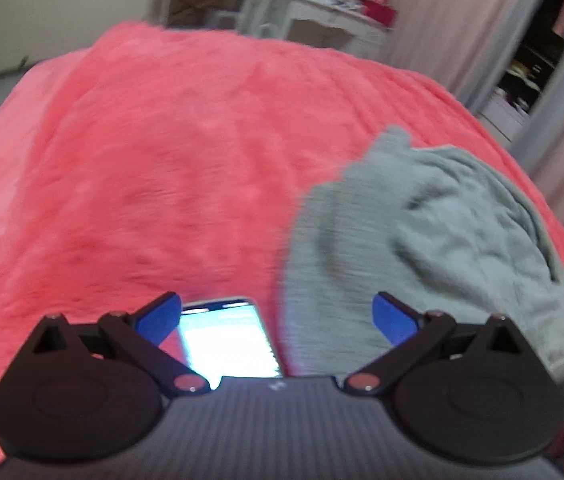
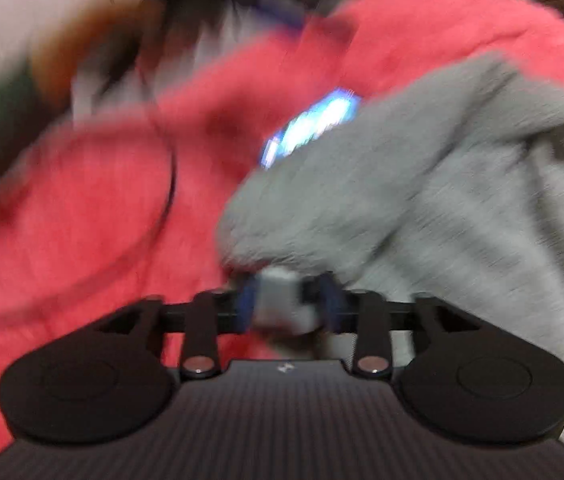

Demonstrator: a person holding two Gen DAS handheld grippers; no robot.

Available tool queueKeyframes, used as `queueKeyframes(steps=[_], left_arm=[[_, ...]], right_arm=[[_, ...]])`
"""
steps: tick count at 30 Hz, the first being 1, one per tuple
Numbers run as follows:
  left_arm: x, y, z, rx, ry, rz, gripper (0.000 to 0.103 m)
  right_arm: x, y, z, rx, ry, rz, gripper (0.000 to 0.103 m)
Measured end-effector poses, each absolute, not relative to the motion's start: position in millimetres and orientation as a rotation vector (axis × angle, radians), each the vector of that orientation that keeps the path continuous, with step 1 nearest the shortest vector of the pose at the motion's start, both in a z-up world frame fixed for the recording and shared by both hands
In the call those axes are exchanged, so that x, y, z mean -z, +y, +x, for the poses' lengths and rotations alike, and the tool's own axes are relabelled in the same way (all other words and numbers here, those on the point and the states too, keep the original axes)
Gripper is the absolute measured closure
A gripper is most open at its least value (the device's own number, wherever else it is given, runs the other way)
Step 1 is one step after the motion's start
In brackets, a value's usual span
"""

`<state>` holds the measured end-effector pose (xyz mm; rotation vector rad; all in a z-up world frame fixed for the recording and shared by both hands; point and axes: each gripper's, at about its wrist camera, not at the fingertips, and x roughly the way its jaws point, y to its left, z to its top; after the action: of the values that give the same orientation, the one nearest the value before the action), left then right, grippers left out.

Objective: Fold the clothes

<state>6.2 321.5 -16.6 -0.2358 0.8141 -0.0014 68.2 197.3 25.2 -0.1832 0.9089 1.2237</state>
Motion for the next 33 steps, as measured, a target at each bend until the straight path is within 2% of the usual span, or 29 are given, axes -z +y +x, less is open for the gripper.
queueKeyframes(steps=[2,5,8,11,14,15,16,17,19,22,24,25,26,28,31,33], left_arm=[[16,302,1,0.005,0.765,-0.223,0.000],[22,276,-11,0.009,0.669,-0.246,0.000],[32,249,-26,0.034,0.593,-0.258,0.000],[47,224,-38,0.030,0.530,-0.177,0.000],[61,208,-45,0.006,0.475,-0.103,0.000],[65,208,-45,0.012,0.465,-0.112,0.000],[69,207,-46,0.018,0.455,-0.122,0.000],[73,206,-46,0.023,0.445,-0.131,0.000],[75,209,-47,0.033,0.425,-0.150,0.000],[80,224,-43,0.043,0.395,-0.197,0.000],[86,231,-39,0.034,0.414,-0.232,0.000],[87,232,-39,0.031,0.419,-0.234,0.000],[92,234,-32,0.018,0.454,-0.242,0.000],[97,234,-28,0.010,0.480,-0.239,0.000],[100,230,-30,0.014,0.496,-0.217,0.000],[100,226,-33,0.025,0.493,-0.188,0.000]], right_arm=[[-40,174,95,-1.187,0.868,-0.026,0.027],[-55,145,153,-1.018,0.775,0.258,0.025],[-45,164,226,-0.786,0.764,0.363,0.024],[-13,193,293,-0.585,0.807,0.357,0.025],[30,209,357,-0.500,0.956,0.375,0.024],[43,213,372,-0.517,1.012,0.375,0.027],[54,217,386,-0.532,1.058,0.366,0.056],[58,224,396,-0.543,1.064,0.335,0.093],[55,232,412,-0.554,1.018,0.337,0.093],[33,239,429,-0.596,0.818,0.487,0.093],[36,254,442,-0.573,0.789,0.501,0.089],[43,264,449,-0.554,0.812,0.482,0.080],[57,273,452,-0.547,0.868,0.441,0.051],[102,300,455,-0.552,1.038,0.287,0.002],[110,307,428,-0.617,0.952,0.162,0.005],[85,272,393,-0.665,0.865,0.298,0.005]])
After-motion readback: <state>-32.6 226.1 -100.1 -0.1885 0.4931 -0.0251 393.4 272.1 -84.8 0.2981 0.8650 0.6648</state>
